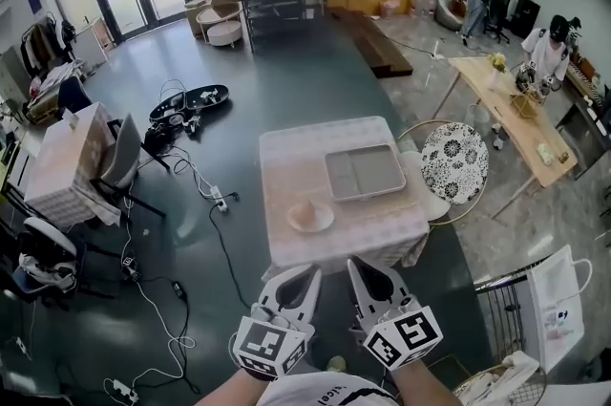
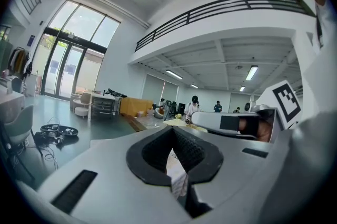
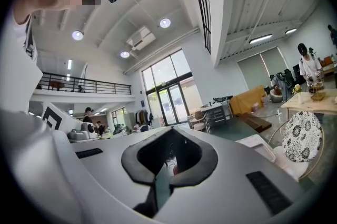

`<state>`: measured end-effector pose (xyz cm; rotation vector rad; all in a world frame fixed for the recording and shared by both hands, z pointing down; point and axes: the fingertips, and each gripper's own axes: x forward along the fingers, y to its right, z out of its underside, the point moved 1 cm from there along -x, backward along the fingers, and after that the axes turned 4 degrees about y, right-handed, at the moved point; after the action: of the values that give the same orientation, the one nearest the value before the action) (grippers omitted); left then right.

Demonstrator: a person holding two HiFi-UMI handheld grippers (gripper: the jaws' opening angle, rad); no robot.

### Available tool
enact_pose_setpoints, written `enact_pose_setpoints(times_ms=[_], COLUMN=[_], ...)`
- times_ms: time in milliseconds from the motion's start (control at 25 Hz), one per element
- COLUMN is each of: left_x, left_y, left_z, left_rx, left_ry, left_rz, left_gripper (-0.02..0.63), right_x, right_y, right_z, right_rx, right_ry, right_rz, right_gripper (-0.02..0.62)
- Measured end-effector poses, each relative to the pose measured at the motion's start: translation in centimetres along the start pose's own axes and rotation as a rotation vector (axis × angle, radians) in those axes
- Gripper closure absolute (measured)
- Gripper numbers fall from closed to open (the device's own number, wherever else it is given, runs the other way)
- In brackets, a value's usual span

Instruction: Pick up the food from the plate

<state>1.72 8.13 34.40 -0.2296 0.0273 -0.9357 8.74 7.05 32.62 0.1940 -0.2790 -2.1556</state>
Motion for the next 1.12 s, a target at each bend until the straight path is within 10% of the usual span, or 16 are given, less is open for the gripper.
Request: enact_pose_setpoints(times_ms=[680, 1120], left_x=[8.9, 14.2], left_y=[-12.6, -16.0], left_z=[4.4, 8.8], left_rx=[0.004, 0.011], left_ry=[-0.114, -0.171], left_rz=[0.077, -0.002], left_gripper=[0.601, 0.601], right_x=[13.0, 18.2], right_y=[4.9, 9.5], right_z=[4.3, 6.9], right_rx=[0.028, 0.039], right_ry=[-0.052, -0.098], right_rz=[0.149, 0.099], right_gripper=[0.581, 0.581])
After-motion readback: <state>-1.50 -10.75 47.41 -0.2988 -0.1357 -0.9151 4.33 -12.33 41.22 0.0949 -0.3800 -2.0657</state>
